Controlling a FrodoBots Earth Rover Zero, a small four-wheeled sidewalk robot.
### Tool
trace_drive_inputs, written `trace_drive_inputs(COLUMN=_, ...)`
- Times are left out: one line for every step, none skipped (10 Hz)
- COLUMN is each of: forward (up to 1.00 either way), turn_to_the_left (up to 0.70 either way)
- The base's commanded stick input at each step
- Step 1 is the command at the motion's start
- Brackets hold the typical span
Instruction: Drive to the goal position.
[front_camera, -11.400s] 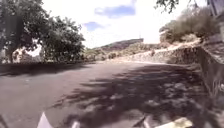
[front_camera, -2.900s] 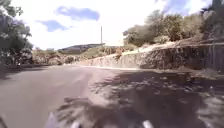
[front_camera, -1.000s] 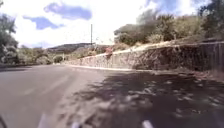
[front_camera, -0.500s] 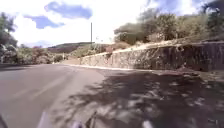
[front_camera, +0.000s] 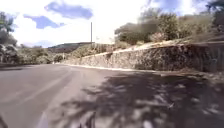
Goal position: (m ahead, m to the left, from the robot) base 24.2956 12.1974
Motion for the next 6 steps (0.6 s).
trace_drive_inputs(forward=0.50, turn_to_the_left=0.00)
trace_drive_inputs(forward=0.50, turn_to_the_left=0.00)
trace_drive_inputs(forward=0.50, turn_to_the_left=0.00)
trace_drive_inputs(forward=0.50, turn_to_the_left=0.00)
trace_drive_inputs(forward=0.50, turn_to_the_left=0.00)
trace_drive_inputs(forward=0.50, turn_to_the_left=0.00)
